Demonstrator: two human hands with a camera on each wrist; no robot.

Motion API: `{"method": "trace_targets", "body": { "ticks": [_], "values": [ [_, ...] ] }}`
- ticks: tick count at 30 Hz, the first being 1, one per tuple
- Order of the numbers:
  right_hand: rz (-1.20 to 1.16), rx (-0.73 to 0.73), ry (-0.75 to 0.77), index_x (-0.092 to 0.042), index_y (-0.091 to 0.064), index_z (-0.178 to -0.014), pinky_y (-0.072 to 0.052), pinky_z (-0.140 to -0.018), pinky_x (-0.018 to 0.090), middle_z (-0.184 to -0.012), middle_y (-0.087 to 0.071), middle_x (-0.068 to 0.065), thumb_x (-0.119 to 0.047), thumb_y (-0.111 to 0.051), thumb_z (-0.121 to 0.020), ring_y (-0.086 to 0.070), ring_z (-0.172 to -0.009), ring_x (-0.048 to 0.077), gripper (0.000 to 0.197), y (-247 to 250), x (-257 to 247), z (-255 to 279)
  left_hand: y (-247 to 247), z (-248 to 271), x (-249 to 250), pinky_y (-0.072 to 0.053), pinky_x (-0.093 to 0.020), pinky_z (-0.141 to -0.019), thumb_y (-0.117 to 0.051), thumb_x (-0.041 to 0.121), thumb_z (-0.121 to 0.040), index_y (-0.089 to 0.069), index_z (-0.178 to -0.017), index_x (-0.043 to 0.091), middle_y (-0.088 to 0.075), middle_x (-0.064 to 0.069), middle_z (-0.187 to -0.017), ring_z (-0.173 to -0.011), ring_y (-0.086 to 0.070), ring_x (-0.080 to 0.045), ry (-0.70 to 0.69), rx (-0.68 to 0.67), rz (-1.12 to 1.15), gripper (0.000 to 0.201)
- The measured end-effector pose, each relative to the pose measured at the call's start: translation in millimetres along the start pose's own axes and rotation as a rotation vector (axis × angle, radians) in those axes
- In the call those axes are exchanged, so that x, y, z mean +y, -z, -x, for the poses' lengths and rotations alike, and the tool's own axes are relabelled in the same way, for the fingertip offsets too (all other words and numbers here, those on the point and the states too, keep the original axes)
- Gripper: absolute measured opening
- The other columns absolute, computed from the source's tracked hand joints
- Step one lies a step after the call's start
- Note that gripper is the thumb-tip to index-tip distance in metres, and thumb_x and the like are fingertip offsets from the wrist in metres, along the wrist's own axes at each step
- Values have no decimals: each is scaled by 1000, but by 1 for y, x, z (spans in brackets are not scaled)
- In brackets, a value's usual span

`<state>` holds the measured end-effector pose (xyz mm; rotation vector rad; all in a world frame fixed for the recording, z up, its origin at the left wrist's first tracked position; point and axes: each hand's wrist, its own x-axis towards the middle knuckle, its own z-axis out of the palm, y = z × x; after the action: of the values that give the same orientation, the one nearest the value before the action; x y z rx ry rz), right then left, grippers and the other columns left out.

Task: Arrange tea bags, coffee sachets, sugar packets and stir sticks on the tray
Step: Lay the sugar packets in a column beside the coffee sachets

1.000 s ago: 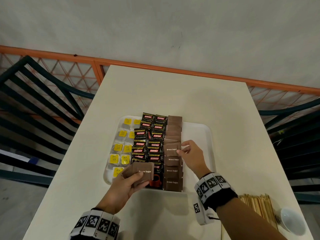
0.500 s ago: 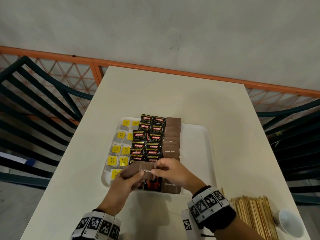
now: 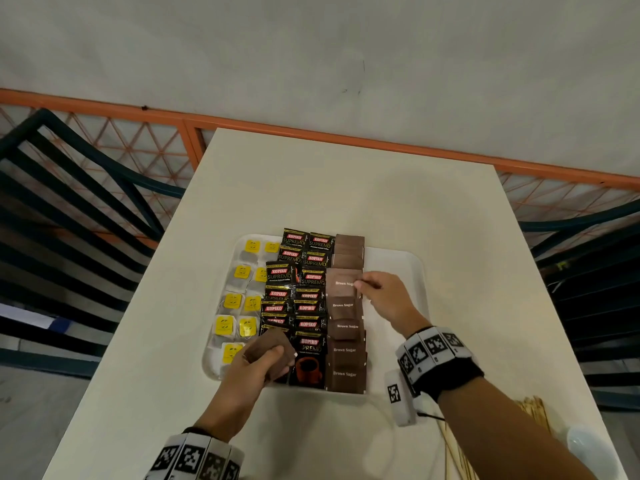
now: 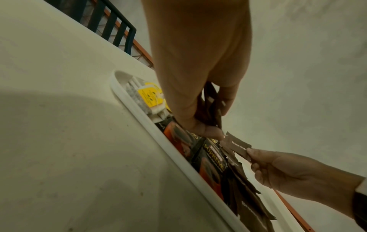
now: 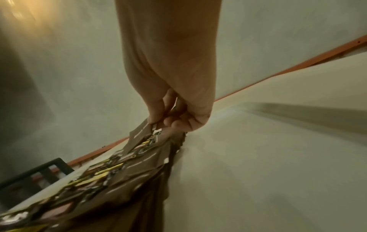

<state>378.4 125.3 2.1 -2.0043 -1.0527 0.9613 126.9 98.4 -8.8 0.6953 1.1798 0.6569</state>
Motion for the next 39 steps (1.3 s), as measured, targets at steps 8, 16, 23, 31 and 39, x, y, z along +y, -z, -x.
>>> {"method": "trace_targets", "body": {
  "ticks": [8, 16, 23, 31, 39],
  "values": [
    [76, 19, 31, -9, -60, -103, -36, -63, 11, -86, -60, 4, -12, -64, -86, -52, -76, 11, 18, 2, 1, -9, 6, 0, -3, -50, -37, -87, -69, 11, -78, -61, -115, 12, -68, -12, -107, -103, -62, -27, -30, 15, -131, 38],
    [202, 131, 132, -12, -52, -115, -36, -74, 16, -104, -48, 2, -15, -63, -86, -45, -79, 9, 32, -8, -3, 2, -2, 6, 4, -50, -28, -76, -72, 10, -76, -62, -109, 13, -68, -10, -103, -98, -63, -22, -75, -12, -154, 35],
    [179, -544, 206, -13, -63, -107, -46, -75, 22, -92, -62, -3, -35, -55, -91, -58, -76, 6, 29, -26, -35, 54, -6, 5, 6, -47, -26, -67, -74, 12, -73, -63, -106, 11, -68, -11, -98, -93, -63, -22, -103, 16, -177, 34],
    [60, -567, 186, -30, -57, -79, -40, -68, 18, -74, -55, -12, -22, -64, -87, -51, -69, 2, 13, -31, -29, 61, -9, 6, 11, -48, -25, -61, -51, 36, -90, -67, -98, 11, -66, -6, -75, -67, -59, -17, -54, 24, -91, 31],
    [-111, -523, 124, -21, -60, -83, -44, -54, 12, -68, -60, -3, -15, -56, -91, -55, -54, -2, 10, -19, -24, 63, -8, 2, 9, -54, -16, -56, -61, 2, -84, -64, -104, 4, -70, -1, -65, -58, -66, -6, -79, -5, -52, 20]
  ]
}}
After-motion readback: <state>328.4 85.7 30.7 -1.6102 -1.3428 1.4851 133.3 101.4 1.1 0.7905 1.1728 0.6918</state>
